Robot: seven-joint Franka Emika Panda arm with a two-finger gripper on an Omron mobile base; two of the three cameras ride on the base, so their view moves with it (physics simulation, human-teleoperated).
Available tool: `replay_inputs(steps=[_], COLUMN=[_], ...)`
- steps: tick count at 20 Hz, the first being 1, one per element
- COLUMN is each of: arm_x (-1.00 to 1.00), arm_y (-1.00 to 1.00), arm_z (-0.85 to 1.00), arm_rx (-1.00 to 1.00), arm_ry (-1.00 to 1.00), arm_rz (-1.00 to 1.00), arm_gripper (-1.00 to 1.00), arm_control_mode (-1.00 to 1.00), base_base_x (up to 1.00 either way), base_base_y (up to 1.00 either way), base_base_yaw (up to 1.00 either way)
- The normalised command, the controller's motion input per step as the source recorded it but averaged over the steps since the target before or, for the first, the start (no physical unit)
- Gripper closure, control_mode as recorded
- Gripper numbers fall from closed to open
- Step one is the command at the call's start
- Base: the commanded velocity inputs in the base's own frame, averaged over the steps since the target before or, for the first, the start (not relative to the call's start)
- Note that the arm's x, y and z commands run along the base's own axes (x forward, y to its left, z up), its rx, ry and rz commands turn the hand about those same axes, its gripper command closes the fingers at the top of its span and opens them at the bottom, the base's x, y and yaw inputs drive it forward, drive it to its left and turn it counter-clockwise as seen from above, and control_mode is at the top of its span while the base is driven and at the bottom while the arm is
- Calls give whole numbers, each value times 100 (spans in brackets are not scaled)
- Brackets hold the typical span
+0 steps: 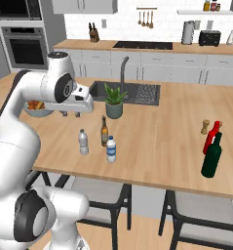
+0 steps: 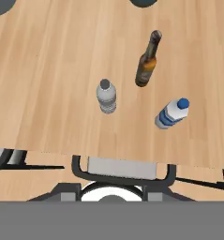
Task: Move the plastic bottles in the middle to the plastics group, and the glass bottles in the middle to the glass group.
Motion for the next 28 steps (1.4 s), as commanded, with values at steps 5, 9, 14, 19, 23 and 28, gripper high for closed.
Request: replay_inputs(steps=[5,9,14,19,23,28], arm_x=[8,1,34,73,65,45], arm_y=[32,64,37,-1,-26,-19], arm_z=[-20,-31,-48,-39,-5,0], arm_rx=[-11,-13,-2,0,1,0], arm_ry=[-15,-32,-28,-4,22,37], arm_rz=[-6,-2,0,-1,-1,0], arm_gripper=[-100,-100,-100,-100,-100,-100], arm_control_mode=[-100,-100,-100,-100,-100,-100], base_base_x=[0,0,0,0,0,0], base_base_y=[0,0,0,0,0,0], base_base_yaw=[0,0,0,0,0,0])
